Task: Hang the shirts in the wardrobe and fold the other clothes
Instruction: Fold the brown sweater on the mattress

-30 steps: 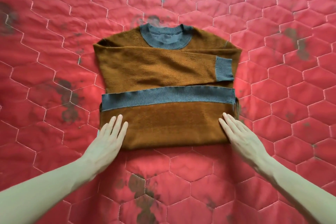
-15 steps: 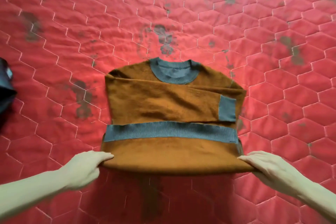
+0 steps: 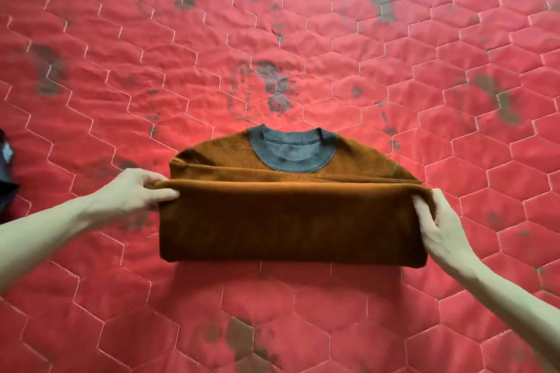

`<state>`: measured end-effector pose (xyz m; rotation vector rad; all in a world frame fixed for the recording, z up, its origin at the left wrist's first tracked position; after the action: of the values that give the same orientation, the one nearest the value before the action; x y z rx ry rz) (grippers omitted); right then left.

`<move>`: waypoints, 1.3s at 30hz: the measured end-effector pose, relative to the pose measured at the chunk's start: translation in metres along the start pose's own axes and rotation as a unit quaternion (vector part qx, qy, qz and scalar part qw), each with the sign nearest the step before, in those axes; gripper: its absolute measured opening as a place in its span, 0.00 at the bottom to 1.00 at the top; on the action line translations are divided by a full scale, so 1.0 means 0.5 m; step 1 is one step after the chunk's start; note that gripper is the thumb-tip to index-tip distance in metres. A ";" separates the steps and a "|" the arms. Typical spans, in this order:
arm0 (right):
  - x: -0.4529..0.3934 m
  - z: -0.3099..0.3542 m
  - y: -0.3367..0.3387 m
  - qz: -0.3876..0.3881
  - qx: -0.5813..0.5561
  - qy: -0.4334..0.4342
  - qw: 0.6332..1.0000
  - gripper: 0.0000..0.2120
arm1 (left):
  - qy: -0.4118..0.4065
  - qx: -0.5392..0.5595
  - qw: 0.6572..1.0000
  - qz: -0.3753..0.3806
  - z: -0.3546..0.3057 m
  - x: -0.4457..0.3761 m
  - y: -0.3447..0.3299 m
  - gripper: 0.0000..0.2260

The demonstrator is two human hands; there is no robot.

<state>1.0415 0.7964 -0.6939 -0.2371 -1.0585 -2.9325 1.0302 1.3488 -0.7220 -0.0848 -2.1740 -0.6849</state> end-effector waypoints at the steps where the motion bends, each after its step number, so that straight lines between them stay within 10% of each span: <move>1: -0.013 0.002 -0.005 -0.022 0.005 -0.017 1.000 0.12 | 0.002 0.015 1.000 -0.010 -0.009 -0.011 0.009 0.02; 10: -0.135 -0.014 -0.034 -0.179 0.075 -0.051 0.980 0.11 | -0.124 -0.038 0.952 -0.277 -0.133 -0.046 -0.005 0.03; 29: -0.265 -0.078 -0.105 -0.213 0.187 -0.143 0.948 0.15 | 0.014 -0.045 0.926 -0.375 -0.093 -0.242 0.005 0.10; 33: -0.260 -0.026 -0.112 -0.303 0.158 -0.049 0.938 0.22 | -0.060 -0.084 0.864 -0.493 -0.154 -0.161 -0.009 0.13; 39: -0.196 0.204 -0.361 -0.007 0.175 0.330 0.928 0.22 | -0.384 -0.346 0.832 -0.202 -0.232 -0.075 -0.347 0.26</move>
<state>1.1408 0.9967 -0.7455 0.7072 -1.3867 -2.4347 1.0865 1.1498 -0.7685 -0.3316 -2.5774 -1.9452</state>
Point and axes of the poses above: each hand's wrist, its own x-axis away from the middle knuckle, its own y-axis out of the back of the hand, z = x × y, the point moved 8 cm from there along -x, towards the middle knuckle, and after that the axes turned 9 degrees about y, right-handed, at the moved point
